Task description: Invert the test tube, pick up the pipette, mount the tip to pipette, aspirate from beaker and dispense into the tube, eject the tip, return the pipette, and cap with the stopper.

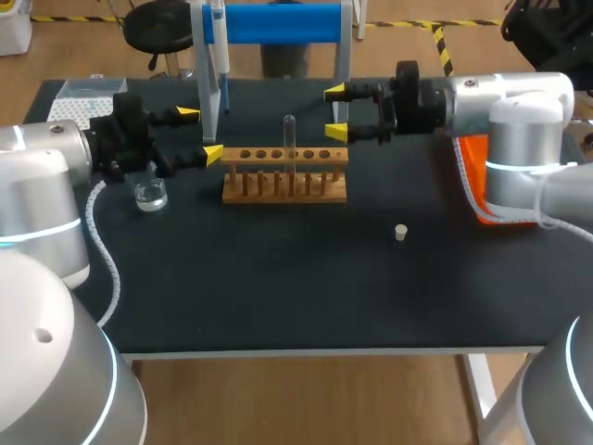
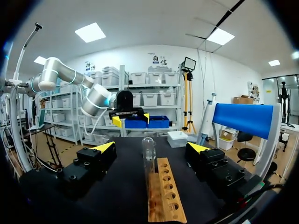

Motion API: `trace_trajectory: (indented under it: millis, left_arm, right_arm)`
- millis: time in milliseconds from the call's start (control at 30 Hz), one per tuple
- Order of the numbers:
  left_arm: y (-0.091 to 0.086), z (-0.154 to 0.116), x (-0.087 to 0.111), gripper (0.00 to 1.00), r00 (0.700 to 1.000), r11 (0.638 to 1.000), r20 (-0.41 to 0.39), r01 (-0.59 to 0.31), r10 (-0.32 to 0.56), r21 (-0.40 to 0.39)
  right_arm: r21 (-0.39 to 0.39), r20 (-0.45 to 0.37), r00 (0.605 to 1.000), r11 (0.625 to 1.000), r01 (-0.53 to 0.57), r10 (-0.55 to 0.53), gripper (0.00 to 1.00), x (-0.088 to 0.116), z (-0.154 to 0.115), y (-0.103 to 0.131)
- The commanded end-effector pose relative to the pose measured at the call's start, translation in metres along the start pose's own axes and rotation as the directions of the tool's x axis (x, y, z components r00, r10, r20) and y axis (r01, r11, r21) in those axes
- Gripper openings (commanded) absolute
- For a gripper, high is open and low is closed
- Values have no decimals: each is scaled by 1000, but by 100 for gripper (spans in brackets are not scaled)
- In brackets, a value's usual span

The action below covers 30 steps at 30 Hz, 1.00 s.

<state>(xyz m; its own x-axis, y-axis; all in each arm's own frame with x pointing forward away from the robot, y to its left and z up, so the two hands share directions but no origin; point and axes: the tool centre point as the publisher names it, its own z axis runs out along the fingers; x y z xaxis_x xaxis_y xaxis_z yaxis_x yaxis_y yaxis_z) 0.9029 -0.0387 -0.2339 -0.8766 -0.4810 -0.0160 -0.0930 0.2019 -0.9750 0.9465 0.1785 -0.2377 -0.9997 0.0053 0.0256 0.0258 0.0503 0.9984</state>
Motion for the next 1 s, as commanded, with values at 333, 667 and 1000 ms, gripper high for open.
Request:
trace_trajectory:
  millis: [333, 667, 1000]
  left_arm:
    - [1, 1, 1, 100, 1000, 1000, 4, -1, 1, 3]
    - [1, 1, 1, 100, 1000, 1000, 4, -1, 1, 3]
    - [1, 1, 1, 100, 1000, 1000, 4, -1, 1, 3]
  right_arm:
    - [-4, -165, 986, 1000, 12, -13, 100, 5, 18, -11]
    - [11, -142, 990, 1000, 14, -12, 100, 12, 28, -20]
    - [24, -100, 995, 999, 31, -28, 97, 15, 41, -27]
